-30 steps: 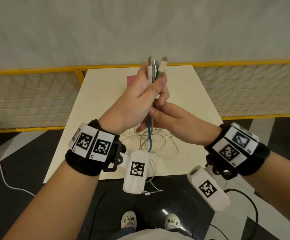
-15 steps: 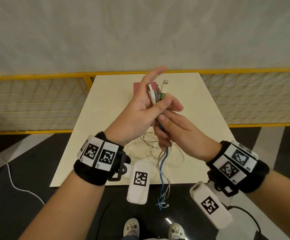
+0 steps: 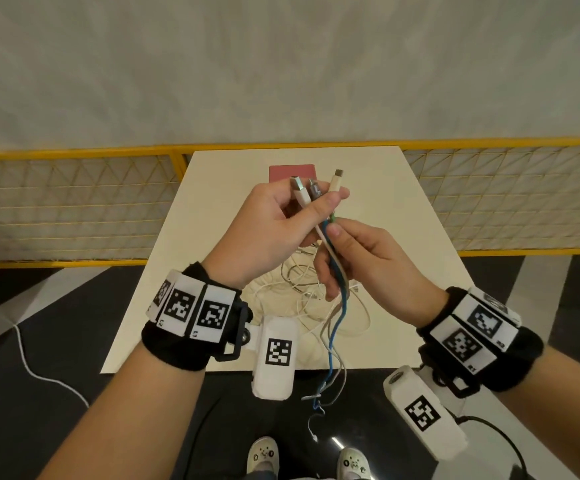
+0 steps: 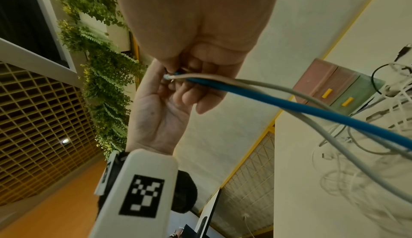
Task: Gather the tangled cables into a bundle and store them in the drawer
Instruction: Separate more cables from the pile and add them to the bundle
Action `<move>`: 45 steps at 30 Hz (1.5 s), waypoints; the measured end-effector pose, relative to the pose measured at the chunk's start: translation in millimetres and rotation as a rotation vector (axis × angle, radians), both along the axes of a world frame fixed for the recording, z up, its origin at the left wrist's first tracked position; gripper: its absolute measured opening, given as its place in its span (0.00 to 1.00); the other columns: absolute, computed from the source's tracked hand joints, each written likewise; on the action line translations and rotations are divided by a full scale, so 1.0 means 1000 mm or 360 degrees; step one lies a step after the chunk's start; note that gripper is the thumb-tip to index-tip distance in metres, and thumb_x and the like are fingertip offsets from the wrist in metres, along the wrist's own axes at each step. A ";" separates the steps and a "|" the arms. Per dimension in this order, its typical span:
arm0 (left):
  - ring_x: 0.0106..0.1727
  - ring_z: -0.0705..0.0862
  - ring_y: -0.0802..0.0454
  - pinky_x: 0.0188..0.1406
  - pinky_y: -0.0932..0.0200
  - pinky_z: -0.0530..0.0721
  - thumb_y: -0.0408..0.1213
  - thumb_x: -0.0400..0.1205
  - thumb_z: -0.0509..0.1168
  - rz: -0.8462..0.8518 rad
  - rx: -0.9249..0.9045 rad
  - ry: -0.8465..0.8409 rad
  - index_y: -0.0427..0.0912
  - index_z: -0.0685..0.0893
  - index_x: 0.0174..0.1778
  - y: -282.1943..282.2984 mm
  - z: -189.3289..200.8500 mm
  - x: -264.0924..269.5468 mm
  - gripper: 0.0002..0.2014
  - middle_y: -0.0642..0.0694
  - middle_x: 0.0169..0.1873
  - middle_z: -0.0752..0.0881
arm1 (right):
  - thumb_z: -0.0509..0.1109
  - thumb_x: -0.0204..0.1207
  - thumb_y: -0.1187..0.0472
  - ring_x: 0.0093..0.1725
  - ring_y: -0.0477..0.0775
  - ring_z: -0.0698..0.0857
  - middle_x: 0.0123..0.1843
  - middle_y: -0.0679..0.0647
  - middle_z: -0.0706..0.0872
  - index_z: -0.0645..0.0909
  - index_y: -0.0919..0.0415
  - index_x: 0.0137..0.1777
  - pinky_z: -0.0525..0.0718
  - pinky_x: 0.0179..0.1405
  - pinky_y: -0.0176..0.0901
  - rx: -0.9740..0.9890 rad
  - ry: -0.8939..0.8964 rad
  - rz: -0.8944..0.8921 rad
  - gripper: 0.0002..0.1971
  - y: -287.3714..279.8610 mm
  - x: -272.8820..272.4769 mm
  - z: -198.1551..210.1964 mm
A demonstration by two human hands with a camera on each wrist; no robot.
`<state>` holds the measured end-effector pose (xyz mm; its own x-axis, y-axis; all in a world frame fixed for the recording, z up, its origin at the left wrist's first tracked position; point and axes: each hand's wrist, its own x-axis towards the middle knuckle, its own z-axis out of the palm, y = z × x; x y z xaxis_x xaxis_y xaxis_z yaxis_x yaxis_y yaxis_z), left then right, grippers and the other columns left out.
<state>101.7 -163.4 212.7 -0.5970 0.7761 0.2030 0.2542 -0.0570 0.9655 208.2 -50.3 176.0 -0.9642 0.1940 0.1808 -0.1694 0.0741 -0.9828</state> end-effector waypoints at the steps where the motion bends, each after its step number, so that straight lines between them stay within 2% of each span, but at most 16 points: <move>1: 0.30 0.82 0.64 0.30 0.73 0.78 0.35 0.85 0.66 0.0007 0.0003 -0.0007 0.37 0.89 0.56 0.000 -0.002 0.001 0.09 0.33 0.46 0.90 | 0.54 0.82 0.55 0.26 0.59 0.81 0.32 0.60 0.84 0.81 0.54 0.47 0.81 0.29 0.45 -0.0020 -0.0005 0.0005 0.13 0.001 0.001 0.000; 3: 0.30 0.82 0.64 0.29 0.73 0.79 0.35 0.86 0.64 0.0034 0.0015 0.0004 0.36 0.89 0.57 0.001 -0.005 0.000 0.11 0.41 0.40 0.88 | 0.54 0.83 0.56 0.28 0.59 0.83 0.34 0.62 0.85 0.81 0.56 0.47 0.84 0.32 0.44 -0.0036 -0.0018 0.0022 0.14 0.003 0.001 -0.001; 7: 0.24 0.79 0.53 0.34 0.58 0.82 0.37 0.87 0.64 -0.0032 0.0019 0.0064 0.36 0.89 0.57 0.005 -0.006 0.000 0.11 0.32 0.30 0.83 | 0.51 0.87 0.58 0.24 0.55 0.71 0.27 0.55 0.73 0.77 0.66 0.47 0.75 0.26 0.45 0.0036 -0.0016 0.0025 0.16 0.004 -0.001 -0.008; 10: 0.26 0.81 0.56 0.31 0.65 0.81 0.40 0.87 0.61 -0.0214 -0.0157 0.0092 0.33 0.89 0.50 0.009 -0.007 0.000 0.15 0.55 0.24 0.84 | 0.50 0.86 0.59 0.25 0.49 0.63 0.26 0.43 0.70 0.73 0.63 0.42 0.59 0.26 0.52 -0.0019 0.0003 0.0077 0.15 0.001 -0.004 -0.013; 13: 0.39 0.90 0.51 0.29 0.62 0.85 0.43 0.90 0.54 -0.0259 -0.0130 0.0055 0.33 0.79 0.34 0.013 -0.007 0.003 0.23 0.45 0.36 0.89 | 0.49 0.85 0.61 0.28 0.49 0.65 0.29 0.42 0.70 0.72 0.73 0.50 0.68 0.27 0.46 0.0057 0.0048 0.0118 0.16 -0.004 -0.009 -0.016; 16: 0.50 0.91 0.44 0.34 0.61 0.88 0.41 0.91 0.50 -0.0163 0.0007 0.0139 0.32 0.74 0.31 0.016 -0.005 0.004 0.24 0.39 0.32 0.84 | 0.48 0.85 0.63 0.31 0.53 0.70 0.35 0.48 0.70 0.69 0.77 0.56 0.79 0.32 0.43 0.0220 0.0162 0.0123 0.15 -0.004 -0.016 -0.020; 18: 0.36 0.88 0.48 0.41 0.53 0.86 0.41 0.92 0.47 -0.0036 0.0183 0.0122 0.37 0.69 0.30 0.017 -0.003 0.002 0.24 0.39 0.25 0.72 | 0.48 0.86 0.63 0.32 0.52 0.74 0.38 0.48 0.71 0.70 0.68 0.52 0.81 0.35 0.48 0.0316 0.0168 0.0179 0.11 0.000 -0.019 -0.028; 20: 0.21 0.70 0.52 0.26 0.54 0.76 0.44 0.92 0.46 0.0050 0.0374 -0.0094 0.41 0.64 0.30 0.016 0.002 -0.006 0.23 0.47 0.21 0.63 | 0.49 0.86 0.62 0.33 0.48 0.78 0.38 0.48 0.72 0.69 0.63 0.48 0.81 0.39 0.48 0.0537 0.0062 0.0168 0.10 0.007 -0.022 -0.044; 26: 0.17 0.53 0.59 0.16 0.68 0.53 0.47 0.92 0.44 0.0118 0.0698 -0.0354 0.46 0.65 0.31 -0.009 0.039 -0.034 0.22 0.56 0.18 0.58 | 0.49 0.87 0.58 0.44 0.55 0.89 0.38 0.47 0.76 0.64 0.49 0.42 0.82 0.48 0.47 0.1082 -0.0818 0.0416 0.11 0.041 -0.006 -0.133; 29: 0.18 0.52 0.59 0.16 0.68 0.53 0.47 0.92 0.45 0.0135 0.0588 -0.0288 0.46 0.65 0.32 -0.018 0.039 -0.040 0.21 0.55 0.19 0.58 | 0.53 0.86 0.59 0.50 0.58 0.88 0.47 0.54 0.82 0.69 0.52 0.53 0.82 0.58 0.55 0.1141 -0.1058 0.0445 0.04 0.050 -0.001 -0.145; 32: 0.18 0.54 0.58 0.17 0.67 0.56 0.47 0.92 0.47 0.0101 0.0415 -0.0289 0.46 0.65 0.32 -0.013 0.022 -0.037 0.21 0.54 0.20 0.59 | 0.67 0.78 0.47 0.69 0.45 0.77 0.68 0.51 0.80 0.61 0.52 0.78 0.72 0.73 0.45 0.1071 -0.0908 0.0451 0.31 0.044 -0.011 -0.118; 34: 0.20 0.63 0.54 0.22 0.60 0.67 0.48 0.91 0.49 0.0034 0.0259 -0.0146 0.47 0.68 0.29 -0.007 0.007 -0.033 0.22 0.51 0.22 0.64 | 0.71 0.74 0.44 0.74 0.41 0.72 0.73 0.48 0.76 0.58 0.50 0.81 0.68 0.76 0.43 0.0864 -0.0590 0.0427 0.38 0.030 -0.021 -0.084; 37: 0.34 0.81 0.48 0.45 0.57 0.80 0.46 0.91 0.50 0.0007 -0.0181 0.0317 0.44 0.74 0.27 0.001 -0.012 -0.021 0.25 0.40 0.32 0.82 | 0.67 0.79 0.55 0.65 0.52 0.82 0.64 0.59 0.82 0.71 0.65 0.71 0.79 0.69 0.47 0.0596 -0.0179 0.0354 0.23 0.010 -0.037 -0.040; 41: 0.26 0.87 0.45 0.28 0.48 0.88 0.52 0.89 0.52 0.0155 -0.0297 0.0275 0.43 0.84 0.27 0.001 -0.023 -0.018 0.29 0.43 0.29 0.86 | 0.51 0.86 0.64 0.43 0.55 0.86 0.37 0.56 0.79 0.72 0.71 0.50 0.85 0.49 0.45 0.0491 -0.0110 0.0396 0.11 -0.005 -0.049 -0.034; 43: 0.27 0.87 0.46 0.40 0.43 0.89 0.52 0.89 0.51 0.0288 -0.0077 0.0208 0.51 0.75 0.19 -0.002 -0.024 -0.028 0.30 0.45 0.21 0.78 | 0.48 0.87 0.63 0.38 0.50 0.85 0.35 0.51 0.74 0.68 0.66 0.47 0.81 0.41 0.38 0.0560 -0.0191 0.0431 0.11 -0.007 -0.046 -0.057; 45: 0.18 0.74 0.52 0.26 0.51 0.83 0.50 0.90 0.50 0.0401 0.0187 -0.0038 0.50 0.67 0.21 -0.004 -0.023 -0.041 0.28 0.52 0.18 0.68 | 0.48 0.87 0.61 0.39 0.47 0.84 0.37 0.48 0.74 0.68 0.66 0.46 0.81 0.42 0.37 0.0729 -0.0339 0.0474 0.12 -0.003 -0.042 -0.089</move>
